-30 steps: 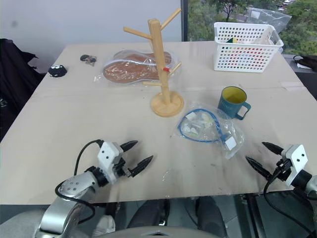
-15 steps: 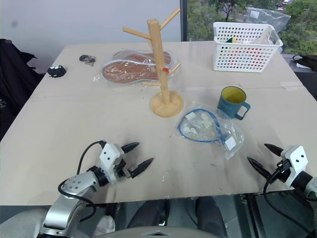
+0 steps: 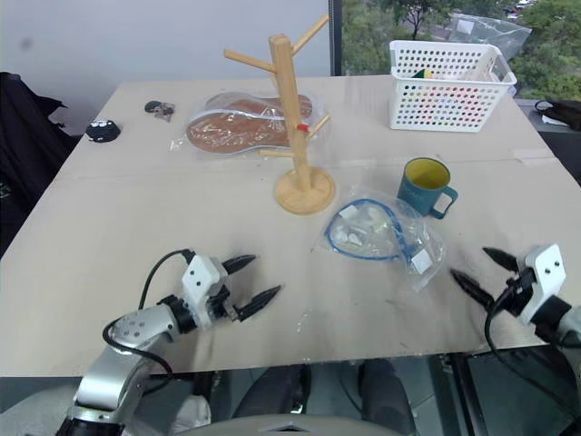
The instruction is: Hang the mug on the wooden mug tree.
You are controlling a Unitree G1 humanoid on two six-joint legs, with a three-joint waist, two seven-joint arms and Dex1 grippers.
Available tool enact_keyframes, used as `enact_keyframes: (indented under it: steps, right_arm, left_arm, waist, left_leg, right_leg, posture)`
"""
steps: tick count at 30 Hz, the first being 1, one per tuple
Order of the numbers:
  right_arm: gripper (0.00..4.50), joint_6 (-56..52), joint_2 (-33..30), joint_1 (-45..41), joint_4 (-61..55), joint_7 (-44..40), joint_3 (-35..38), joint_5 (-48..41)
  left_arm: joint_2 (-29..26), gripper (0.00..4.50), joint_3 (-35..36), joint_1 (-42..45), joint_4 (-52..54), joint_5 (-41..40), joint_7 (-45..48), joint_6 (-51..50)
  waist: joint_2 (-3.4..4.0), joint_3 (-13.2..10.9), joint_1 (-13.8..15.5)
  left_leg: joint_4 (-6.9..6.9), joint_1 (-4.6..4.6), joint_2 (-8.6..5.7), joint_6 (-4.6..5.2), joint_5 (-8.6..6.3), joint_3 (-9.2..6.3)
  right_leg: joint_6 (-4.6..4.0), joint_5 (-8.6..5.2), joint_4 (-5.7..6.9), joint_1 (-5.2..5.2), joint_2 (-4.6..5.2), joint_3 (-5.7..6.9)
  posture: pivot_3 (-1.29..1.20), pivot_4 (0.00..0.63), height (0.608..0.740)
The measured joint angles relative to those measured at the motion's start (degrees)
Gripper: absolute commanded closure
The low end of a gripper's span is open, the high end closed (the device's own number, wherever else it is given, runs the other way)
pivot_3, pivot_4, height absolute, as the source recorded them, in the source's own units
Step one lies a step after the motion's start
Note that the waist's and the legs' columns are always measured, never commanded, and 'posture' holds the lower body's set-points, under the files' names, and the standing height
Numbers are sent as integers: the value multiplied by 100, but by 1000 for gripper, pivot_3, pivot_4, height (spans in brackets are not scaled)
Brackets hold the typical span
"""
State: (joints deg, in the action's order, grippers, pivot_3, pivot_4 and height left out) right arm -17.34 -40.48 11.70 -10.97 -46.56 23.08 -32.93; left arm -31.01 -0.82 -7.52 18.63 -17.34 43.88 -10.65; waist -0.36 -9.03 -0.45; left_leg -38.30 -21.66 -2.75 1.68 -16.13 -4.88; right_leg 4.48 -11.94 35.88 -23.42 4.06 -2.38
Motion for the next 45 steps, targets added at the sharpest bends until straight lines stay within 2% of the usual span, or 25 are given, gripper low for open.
enact_keyframes:
  steps: [4,7,12,17,21,22,24,25,27,29,30,31,32,36,41,44,45]
  right_arm:
    - [43,-1166,-160,-715,-706,608,-257,-302]
    - [43,-1795,12,-1200,-808,1034,-641,-369]
    - [43,-2330,119,-1751,-638,1328,-1072,-288]
    - [43,-2757,305,-2141,-434,1332,-1884,-95]
    - [43,-3078,669,-2691,-57,1580,-2326,216]
    - [557,-3128,755,-2790,13,1631,-2343,286]
    - [1277,-3126,815,-2854,97,1671,-2387,394]
    - [1836,-3122,817,-2854,101,1668,-2393,434]
    - [2472,-3120,835,-2854,101,1655,-2416,499]
    - [3535,-3124,846,-2854,101,1627,-2433,550]
    - [3744,-3129,856,-2853,103,1612,-2434,553]
    - [4213,-3135,872,-2851,104,1578,-2433,552]
    - [4487,-3136,886,-2851,101,1543,-2434,545]
    - [4487,-3166,865,-2810,60,1404,-2403,527]
    - [4487,-3328,529,-2322,-456,867,-2282,159]
    - [4487,-3496,308,-1893,-1015,405,-2042,-410]
    - [4487,-3632,-4,-1522,-1394,183,-1754,-733]
  left_arm:
    - [-491,0,95,804,474,-627,420,-653]
    - [-738,0,169,1108,902,-1104,617,-1113]
    - [-999,0,207,1388,1127,-1508,688,-1737]
    - [-1259,0,250,1638,1552,-1676,597,-2200]
    - [-1304,0,258,1678,1626,-1734,395,-2576]
    - [-1305,0,275,1684,1677,-1774,321,-2648]
    - [-1305,0,299,1693,1726,-1831,217,-2742]
    - [-1305,0,308,1694,1737,-1841,192,-2772]
    - [-1305,0,313,1699,1780,-1872,134,-2789]
    - [-1305,0,312,1761,1845,-1888,92,-2803]
    - [-1305,0,312,1789,1853,-1888,82,-2809]
    - [-1305,0,312,1821,1857,-1888,73,-2821]
    - [-1305,0,311,1850,1858,-1888,65,-2836]
    - [-1304,0,296,1918,1857,-1890,73,-2880]
    - [-1277,0,253,2105,1855,-2004,146,-2901]
    - [-1186,0,254,2272,1857,-2255,165,-2958]
    - [-1099,0,224,2453,1868,-2394,200,-3021]
  waist:
    - [-5,1,-5]
    - [-5,1,-13]
    - [-11,-4,-19]
    - [-10,-5,-29]
    - [-18,-5,-55]
    - [-23,-2,-54]
    - [-28,1,-49]
    - [-28,1,-46]
    - [-28,1,-46]
    - [-28,1,-46]
    - [-28,1,-47]
    - [-28,1,-47]
    - [-28,1,-50]
    - [-28,1,-43]
    - [-26,-1,-21]
    - [-27,-6,-16]
    - [-19,-11,5]
  left_leg:
    - [0,-7,0,0,0,-6]
    - [3,-12,-4,-1,0,-4]
    - [4,-19,-4,-1,1,-8]
    - [4,-14,-4,-1,1,-6]
    - [2,-11,-5,-2,2,-4]
    - [2,-9,-4,-3,2,-4]
    - [2,-9,-3,-3,2,-4]
    - [2,-10,-4,-4,3,-4]
    - [2,-10,-4,-5,3,-4]
    - [2,-10,-3,-13,7,-5]
    - [3,-9,-4,-19,11,-5]
    - [3,-10,-4,-23,13,-5]
    - [3,-9,-4,-22,13,-5]
    - [3,-10,-4,-21,12,-6]
    - [5,-17,-5,-20,12,-12]
    - [4,-21,-5,-2,1,-15]
    - [1,-27,-8,-2,1,-17]
  right_leg:
    - [0,0,0,-4,-1,8]
    - [0,0,-3,-9,2,5]
    - [0,0,-2,-18,-1,9]
    - [0,0,0,-15,-2,7]
    - [0,0,0,-15,-4,4]
    - [0,0,1,-14,-5,4]
    - [0,1,2,-14,-4,5]
    - [0,1,2,-13,-4,4]
    - [0,0,2,-14,-4,4]
    - [0,0,2,-14,-5,5]
    - [0,0,2,-14,-5,5]
    - [0,0,2,-14,-5,5]
    - [0,0,2,-14,-5,5]
    - [0,0,1,-14,-4,6]
    - [0,0,0,-15,-3,12]
    - [1,0,-3,-16,-2,14]
    - [1,0,-3,-16,1,16]
  posture:
    - [0,150,740]
    - [0,150,740]
    - [0,150,740]
    - [0,150,740]
    - [0,150,740]
    - [0,150,740]
    - [0,150,740]
    - [0,150,740]
    - [0,150,740]
    - [0,150,740]
    - [0,150,740]
    - [0,150,740]
    - [0,150,740]
    - [0,150,740]
    - [0,150,740]
    - [0,150,740]
    - [0,150,740]
